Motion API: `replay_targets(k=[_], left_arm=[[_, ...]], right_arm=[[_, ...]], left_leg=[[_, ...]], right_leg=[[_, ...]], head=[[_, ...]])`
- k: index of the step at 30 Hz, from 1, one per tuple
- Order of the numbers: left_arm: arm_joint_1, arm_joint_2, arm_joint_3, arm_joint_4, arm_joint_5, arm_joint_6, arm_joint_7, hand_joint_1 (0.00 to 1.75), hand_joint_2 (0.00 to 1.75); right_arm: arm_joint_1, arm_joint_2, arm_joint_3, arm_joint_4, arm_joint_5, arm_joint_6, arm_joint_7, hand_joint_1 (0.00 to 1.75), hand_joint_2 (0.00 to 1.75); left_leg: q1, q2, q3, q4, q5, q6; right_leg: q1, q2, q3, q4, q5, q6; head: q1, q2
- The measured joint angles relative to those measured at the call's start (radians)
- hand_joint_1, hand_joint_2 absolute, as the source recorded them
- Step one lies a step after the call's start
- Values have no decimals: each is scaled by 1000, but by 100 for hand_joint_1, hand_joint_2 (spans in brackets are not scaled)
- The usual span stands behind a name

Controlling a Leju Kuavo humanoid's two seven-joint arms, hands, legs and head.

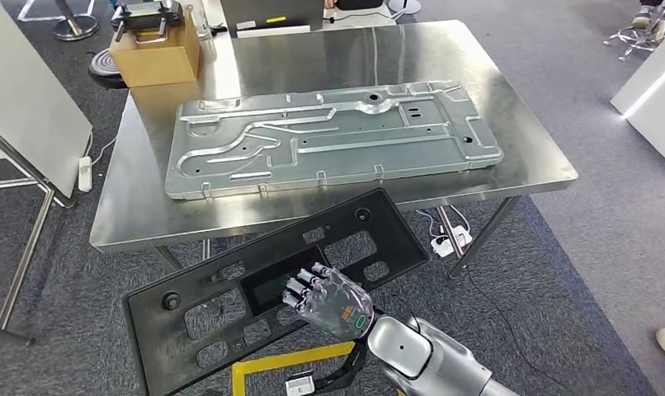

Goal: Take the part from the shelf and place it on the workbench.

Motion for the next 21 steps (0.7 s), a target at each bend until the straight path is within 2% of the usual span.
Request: replay_targets(k=[1, 2, 3, 4, 6, 7, 8, 9, 10, 12, 14, 18, 21], left_arm=[[1, 0, 0, 0, 0, 0, 0, 0, 175], [4, 0, 0, 0, 0, 0, 0, 0, 175], [6, 0, 0, 0, 0, 0, 0, 0, 175], [6, 0, 1, 0, 0, 0, 0, 0, 175], [2, 0, 1, 0, 0, 0, 0, 0, 175], [0, 0, 1, 0, 0, 0, 0, 0, 175], [0, 0, 1, 0, 0, 0, 0, 0, 175], [1, 0, 1, 0, 0, 0, 0, 0, 175], [2, 0, 1, 0, -1, 0, 0, 0, 175], [2, 0, 1, 0, -1, 0, 0, 0, 175], [2, 0, 1, 0, -1, 2, 4, 0, 175], [3, 0, 6, 0, 2, 10, 20, 0, 175], [2, 0, 8, 0, 2, 12, 23, 0, 175]], right_arm=[[0, 0, 0, 0, 0, 0, 0, 175, 175], [-1, 2, 0, 1, 0, 0, -1, 175, 175], [-1, 4, 0, 1, 0, 0, -1, 175, 175], [-2, 6, 0, 0, -1, 0, -1, 175, 175], [-1, 8, 0, 2, -1, 0, -1, 175, 175], [0, 8, 0, 3, -3, 0, -1, 175, 175], [1, 7, 0, 6, -6, 0, -2, 175, 175], [2, 7, 0, 8, -11, 0, -3, 175, 175], [1, 7, 0, 10, -17, 0, -4, 175, 175], [-1, 8, 0, 12, -27, 0, -5, 175, 175], [-3, 10, 0, 13, -29, 0, -5, 175, 175], [-4, 10, 0, 15, -26, 0, -3, 175, 175], [-4, 10, 0, 17, -25, 0, -3, 175, 175]], left_leg=[[2, -11, -3, -3, 3, -8], [3, -10, -5, -3, 3, -14], [1, 8, -9, 6, -4, -20], [-1, 35, -21, 33, -21, -23], [-3, 93, -72, 143, -83, -29], [-2, 103, -103, 207, -112, -33], [0, 109, -125, 253, -127, -36], [1, 111, -128, 264, -124, -38], [1, 114, -110, 235, -101, -39], [1, 119, -33, 102, -44, -34], [-2, 123, 19, 8, -17, -24], [-7, 123, 23, -4, -15, -18], [-9, 123, 23, -3, -16, -13]], right_leg=[[2, -9, 2, -5, 1, -1], [0, -20, 6, -10, 4, -4], [-2, -31, 12, -17, 6, -8], [-4, -44, 17, -24, 9, -12], [-3, -73, 23, -29, 9, -19], [-2, -87, 23, -28, 7, -20], [0, -99, 23, -28, 6, -21], [1, -108, 23, -26, 4, -20], [1, -115, 23, -24, 2, -18], [2, -124, 23, -16, -4, -13], [7, -128, 21, -7, -10, -7], [9, -126, 19, -6, -9, -11], [8, -126, 22, -13, -5, -5]], head=[[0, 0], [0, 0], [-1, 0], [-2, 0], [-4, 0], [-4, 0], [-4, 0], [-4, 0], [-4, 0], [-4, 0], [-4, 0], [-3, 0], [-3, 0]])
